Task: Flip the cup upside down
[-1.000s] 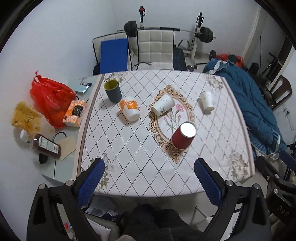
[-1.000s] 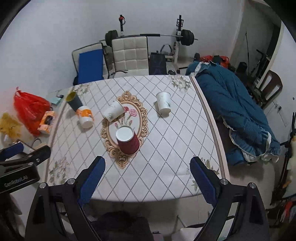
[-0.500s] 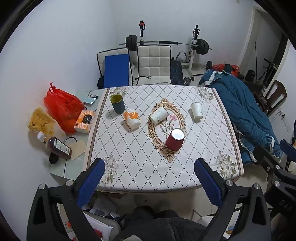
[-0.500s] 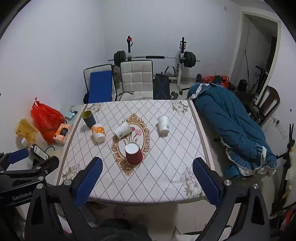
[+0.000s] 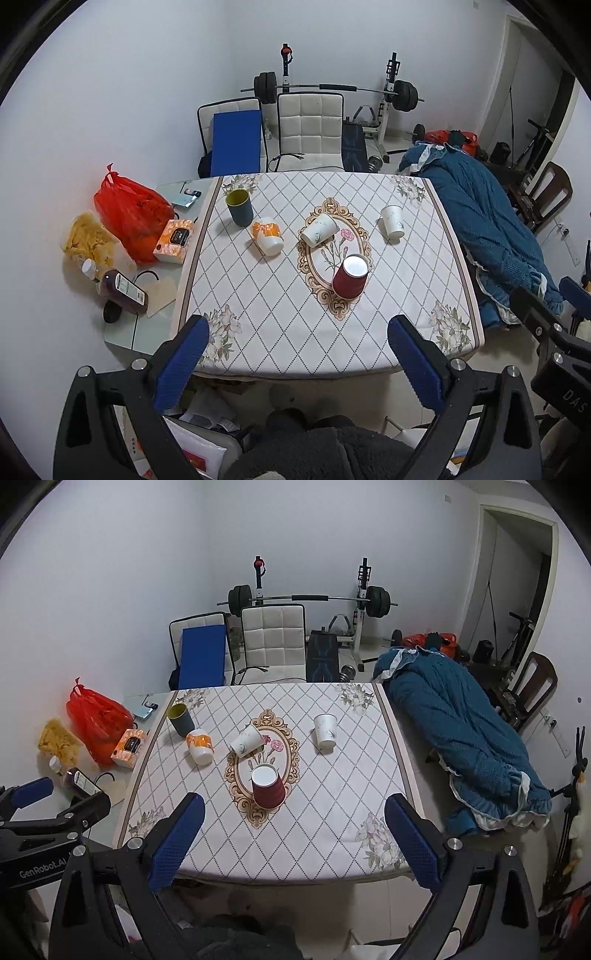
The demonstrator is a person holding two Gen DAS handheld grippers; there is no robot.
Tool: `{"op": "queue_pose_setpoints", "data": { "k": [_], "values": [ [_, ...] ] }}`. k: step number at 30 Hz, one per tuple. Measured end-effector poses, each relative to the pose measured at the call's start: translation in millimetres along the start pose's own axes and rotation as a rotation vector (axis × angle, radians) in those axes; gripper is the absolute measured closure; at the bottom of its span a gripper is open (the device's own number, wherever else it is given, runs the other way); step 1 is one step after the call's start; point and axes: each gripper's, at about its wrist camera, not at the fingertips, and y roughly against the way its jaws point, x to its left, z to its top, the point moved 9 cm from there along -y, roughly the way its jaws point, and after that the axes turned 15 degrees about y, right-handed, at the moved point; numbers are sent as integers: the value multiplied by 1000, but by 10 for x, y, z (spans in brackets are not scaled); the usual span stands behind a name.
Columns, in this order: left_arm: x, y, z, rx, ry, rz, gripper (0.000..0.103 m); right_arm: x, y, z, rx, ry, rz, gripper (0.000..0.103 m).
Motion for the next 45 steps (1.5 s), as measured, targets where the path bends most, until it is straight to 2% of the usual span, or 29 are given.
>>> {"op": "queue_pose_setpoints", "data": {
  "k": [45],
  "values": [
    [-69,4,19,3,22,17,4,17,-188,-50,39,8,19,3]
  ]
}}
